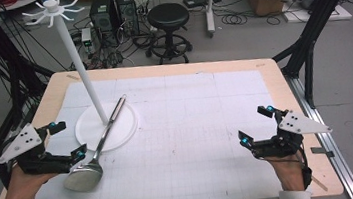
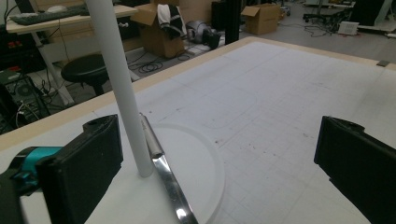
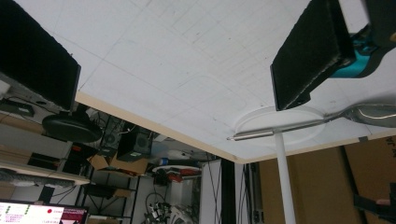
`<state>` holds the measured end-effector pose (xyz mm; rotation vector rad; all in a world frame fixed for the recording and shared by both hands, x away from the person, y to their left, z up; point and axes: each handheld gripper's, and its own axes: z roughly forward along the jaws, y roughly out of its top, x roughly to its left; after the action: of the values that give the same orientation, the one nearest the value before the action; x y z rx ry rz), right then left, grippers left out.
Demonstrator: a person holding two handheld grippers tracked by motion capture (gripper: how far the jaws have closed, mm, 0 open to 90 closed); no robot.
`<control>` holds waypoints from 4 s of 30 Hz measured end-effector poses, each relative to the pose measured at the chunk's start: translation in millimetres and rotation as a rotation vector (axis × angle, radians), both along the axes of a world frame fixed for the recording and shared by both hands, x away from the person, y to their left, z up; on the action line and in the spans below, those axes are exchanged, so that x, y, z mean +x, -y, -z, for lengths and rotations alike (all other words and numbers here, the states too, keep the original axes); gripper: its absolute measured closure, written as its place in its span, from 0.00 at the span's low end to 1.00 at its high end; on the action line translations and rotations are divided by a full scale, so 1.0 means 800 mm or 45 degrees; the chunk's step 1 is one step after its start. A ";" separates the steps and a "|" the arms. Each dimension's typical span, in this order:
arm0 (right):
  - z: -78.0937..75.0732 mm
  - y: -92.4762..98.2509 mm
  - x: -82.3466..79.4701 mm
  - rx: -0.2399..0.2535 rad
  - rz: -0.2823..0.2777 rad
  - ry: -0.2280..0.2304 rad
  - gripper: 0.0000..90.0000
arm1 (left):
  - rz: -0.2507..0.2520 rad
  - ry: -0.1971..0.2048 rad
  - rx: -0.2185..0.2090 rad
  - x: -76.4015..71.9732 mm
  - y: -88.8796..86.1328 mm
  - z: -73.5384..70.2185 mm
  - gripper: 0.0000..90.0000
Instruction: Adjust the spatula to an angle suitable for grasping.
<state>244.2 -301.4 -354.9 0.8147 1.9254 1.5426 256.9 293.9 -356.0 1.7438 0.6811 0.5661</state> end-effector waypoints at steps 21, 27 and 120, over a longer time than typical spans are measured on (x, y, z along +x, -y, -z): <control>0.001 -0.001 0.001 -0.016 0.003 -0.019 0.01 | 0.029 0.033 0.041 0.004 0.001 -0.005 0.02; 0.001 0.000 0.001 -0.014 0.004 -0.015 0.01 | 0.104 -0.005 0.130 0.011 0.009 -0.008 0.02; -0.002 -0.004 0.001 -0.050 0.007 -0.015 0.01 | 0.999 -0.596 1.243 0.037 0.112 0.063 1.00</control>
<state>245.1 -298.0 -353.6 0.8135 1.9545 1.4949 286.9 204.2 -406.4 2.8800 -0.0859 -0.1297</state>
